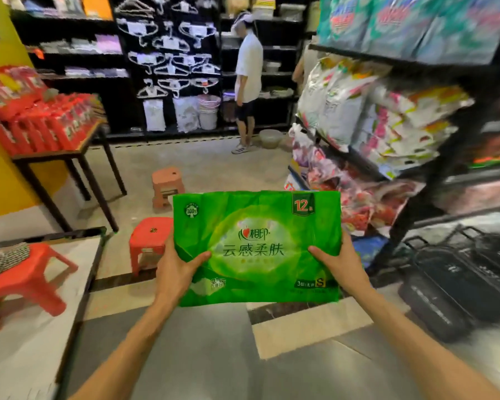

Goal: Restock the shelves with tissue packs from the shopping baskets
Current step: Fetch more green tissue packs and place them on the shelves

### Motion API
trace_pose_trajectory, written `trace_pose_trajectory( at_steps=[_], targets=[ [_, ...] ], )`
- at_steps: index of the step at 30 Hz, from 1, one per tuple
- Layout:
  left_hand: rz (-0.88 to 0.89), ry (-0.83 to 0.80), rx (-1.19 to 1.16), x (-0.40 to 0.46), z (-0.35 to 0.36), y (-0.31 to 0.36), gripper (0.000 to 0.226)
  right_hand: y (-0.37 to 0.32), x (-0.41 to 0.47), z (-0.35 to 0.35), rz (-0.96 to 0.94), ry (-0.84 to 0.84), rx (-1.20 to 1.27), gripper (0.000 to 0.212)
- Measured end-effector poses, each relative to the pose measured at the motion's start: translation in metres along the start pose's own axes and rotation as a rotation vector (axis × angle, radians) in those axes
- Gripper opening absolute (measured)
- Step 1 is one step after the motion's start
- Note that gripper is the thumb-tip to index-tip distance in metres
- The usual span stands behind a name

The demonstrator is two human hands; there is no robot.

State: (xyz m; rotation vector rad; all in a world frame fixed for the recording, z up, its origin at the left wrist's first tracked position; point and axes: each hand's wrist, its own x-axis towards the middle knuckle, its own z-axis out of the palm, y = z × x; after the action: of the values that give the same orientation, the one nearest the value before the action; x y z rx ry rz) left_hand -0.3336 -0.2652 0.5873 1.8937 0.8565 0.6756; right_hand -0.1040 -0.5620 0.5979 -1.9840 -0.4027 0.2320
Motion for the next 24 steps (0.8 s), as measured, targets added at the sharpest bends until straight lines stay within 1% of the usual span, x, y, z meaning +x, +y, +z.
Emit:
trace_pose_trajectory(
  at_steps=[2, 5, 9, 12, 16, 21, 24],
  targets=[
    [0.03, -0.081, -0.016, -0.009, 0.051, 0.021, 0.105, 0.024, -0.009, -0.054, 0.048, 0.06, -0.009, 0.087],
    [0.076, -0.194, -0.035, -0.025, 0.126, 0.058, 0.096, 0.057, -0.029, -0.128, 0.09, 0.156, 0.007, 0.086],
    [0.153, -0.361, -0.05, -0.042, 0.223, 0.102, 0.096, 0.104, -0.053, -0.215, 0.189, 0.312, 0.025, 0.087],
    [0.211, -0.475, -0.06, -0.051, 0.292, 0.134, 0.097, 0.136, -0.068, -0.271, 0.245, 0.42, 0.006, 0.09],
    [0.306, -0.602, -0.068, -0.063, 0.387, 0.177, 0.1, 0.177, -0.079, -0.339, 0.326, 0.553, 0.012, 0.089],
    [0.329, -0.764, -0.118, -0.07, 0.516, 0.224, 0.096, 0.221, -0.073, -0.424, 0.419, 0.681, 0.012, 0.091],
    [0.338, -0.861, -0.152, -0.075, 0.597, 0.256, 0.104, 0.242, -0.067, -0.476, 0.458, 0.778, 0.006, 0.092]
  ],
)
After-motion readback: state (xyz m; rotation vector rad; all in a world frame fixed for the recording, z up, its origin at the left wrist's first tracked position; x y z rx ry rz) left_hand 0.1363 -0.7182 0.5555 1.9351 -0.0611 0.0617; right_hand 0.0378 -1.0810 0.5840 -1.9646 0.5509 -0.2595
